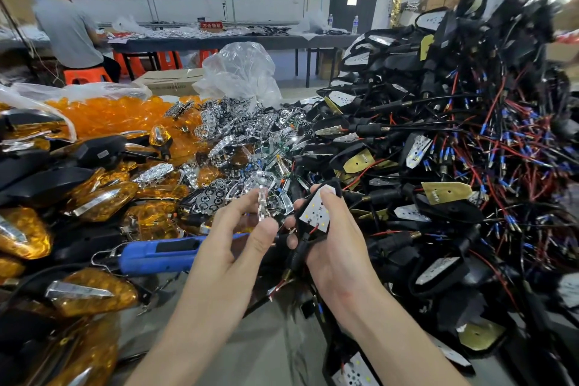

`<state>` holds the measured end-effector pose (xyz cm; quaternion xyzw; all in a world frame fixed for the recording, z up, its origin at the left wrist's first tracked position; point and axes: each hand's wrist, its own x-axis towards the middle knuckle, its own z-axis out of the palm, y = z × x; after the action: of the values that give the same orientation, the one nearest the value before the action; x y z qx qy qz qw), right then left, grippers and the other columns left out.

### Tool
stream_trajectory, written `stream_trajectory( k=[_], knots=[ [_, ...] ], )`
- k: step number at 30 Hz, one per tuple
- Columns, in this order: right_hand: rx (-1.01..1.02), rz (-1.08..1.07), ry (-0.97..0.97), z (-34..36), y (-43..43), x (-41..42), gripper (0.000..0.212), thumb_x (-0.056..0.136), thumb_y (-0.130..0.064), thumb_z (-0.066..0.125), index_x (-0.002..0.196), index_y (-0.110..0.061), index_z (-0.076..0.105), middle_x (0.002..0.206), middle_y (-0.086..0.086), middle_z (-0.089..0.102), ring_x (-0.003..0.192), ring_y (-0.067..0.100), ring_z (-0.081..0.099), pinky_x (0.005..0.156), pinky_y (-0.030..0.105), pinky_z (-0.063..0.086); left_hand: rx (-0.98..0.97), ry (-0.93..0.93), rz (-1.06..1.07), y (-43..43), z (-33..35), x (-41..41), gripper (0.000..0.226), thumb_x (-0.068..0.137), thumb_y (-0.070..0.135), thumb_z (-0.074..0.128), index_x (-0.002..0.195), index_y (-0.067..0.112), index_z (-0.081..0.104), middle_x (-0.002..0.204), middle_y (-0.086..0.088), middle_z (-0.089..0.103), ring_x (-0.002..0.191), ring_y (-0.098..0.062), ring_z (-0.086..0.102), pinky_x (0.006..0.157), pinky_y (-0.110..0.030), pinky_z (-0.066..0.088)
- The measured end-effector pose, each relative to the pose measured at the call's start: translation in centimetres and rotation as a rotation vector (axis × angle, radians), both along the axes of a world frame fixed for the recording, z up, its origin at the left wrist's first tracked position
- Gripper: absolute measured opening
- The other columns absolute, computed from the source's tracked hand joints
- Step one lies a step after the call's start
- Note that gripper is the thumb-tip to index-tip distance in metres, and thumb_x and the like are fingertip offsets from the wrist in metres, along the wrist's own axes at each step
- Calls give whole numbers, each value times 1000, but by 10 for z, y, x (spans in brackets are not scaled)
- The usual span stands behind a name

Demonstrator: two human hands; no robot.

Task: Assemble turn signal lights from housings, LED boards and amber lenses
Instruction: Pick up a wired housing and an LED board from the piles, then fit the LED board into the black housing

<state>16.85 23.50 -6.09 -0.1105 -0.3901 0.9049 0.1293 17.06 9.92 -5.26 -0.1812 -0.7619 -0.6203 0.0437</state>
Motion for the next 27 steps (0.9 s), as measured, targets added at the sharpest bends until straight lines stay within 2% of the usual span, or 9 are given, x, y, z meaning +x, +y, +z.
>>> stream_trajectory(
  k=[3, 5, 8, 12, 16, 18, 22, 25, 27],
  knots=[
    [6, -4, 14, 0, -1, 1, 14, 105, -24, 50, 99, -19, 62, 76, 2, 66, 59, 18, 61, 49, 27, 45, 123, 2, -81, 4, 2, 3, 28, 82, 35, 63, 108, 41, 56, 99, 39, 65, 96, 20, 60, 76, 3, 40],
    [12, 3, 35, 0, -2, 2, 18, 104, -23, 51, 92, -21, 64, 77, 2, 66, 59, 18, 62, 54, 29, 50, 146, 8, -115, 6, -1, 4, 34, 79, 38, 67, 112, 34, 59, 103, 24, 71, 100, 8, 65, 79, -2, 45],
    [102, 14, 77, -3, -3, 5, 33, 104, -24, 51, 79, -30, 71, 79, -1, 67, 65, 15, 65, 62, 29, 55, 130, 32, -67, 5, -5, 4, 42, 75, 48, 69, 116, 39, 60, 104, 21, 72, 101, 4, 66, 80, -4, 46],
    [265, 21, 102, -4, -4, 9, 17, 94, -37, 55, 86, -33, 69, 85, -6, 70, 75, 11, 68, 74, 31, 56, 95, 70, -6, 5, -8, 3, 38, 77, 56, 75, 111, 50, 59, 105, 22, 72, 99, 4, 67, 79, -7, 48],
    [330, 20, 117, -5, -6, 9, 16, 90, -43, 54, 90, -36, 68, 92, -10, 71, 89, 13, 70, 91, 40, 57, 57, 105, 55, 5, -13, 3, 50, 68, 67, 72, 114, 54, 58, 109, 21, 71, 105, -1, 66, 91, -32, 53],
    [347, 27, 105, -6, -8, 9, 16, 90, -46, 54, 91, -43, 69, 93, -16, 72, 96, 12, 69, 102, 46, 52, -6, 131, 101, 9, -15, 3, 52, 67, 73, 67, 115, 59, 55, 112, 26, 68, 108, 2, 64, 95, -37, 52],
    [321, 16, 96, -10, -10, 8, 17, 91, -43, 56, 96, -33, 68, 94, -5, 70, 99, 18, 66, 105, 51, 50, -86, 186, 162, 16, -11, 5, 37, 74, 72, 66, 105, 77, 46, 106, 42, 59, 101, 17, 58, 84, -11, 46],
    [321, 63, 138, -9, -12, 8, 12, 90, -42, 58, 86, -41, 69, 94, -4, 69, 93, 16, 65, 95, 41, 51, -126, 266, 207, 20, -13, 5, 50, 75, 62, 58, 124, 48, 58, 95, 36, 58, 95, 27, 51, 77, 5, 36],
    [314, 85, 131, -10, -12, 9, 8, 82, -48, 64, 85, -47, 71, 103, -1, 72, 101, 20, 68, 102, 42, 48, -137, 269, 217, 22, -12, 4, 64, 76, 62, 54, 131, 28, 61, 96, 31, 55, 95, 28, 48, 78, 6, 34]
  ],
)
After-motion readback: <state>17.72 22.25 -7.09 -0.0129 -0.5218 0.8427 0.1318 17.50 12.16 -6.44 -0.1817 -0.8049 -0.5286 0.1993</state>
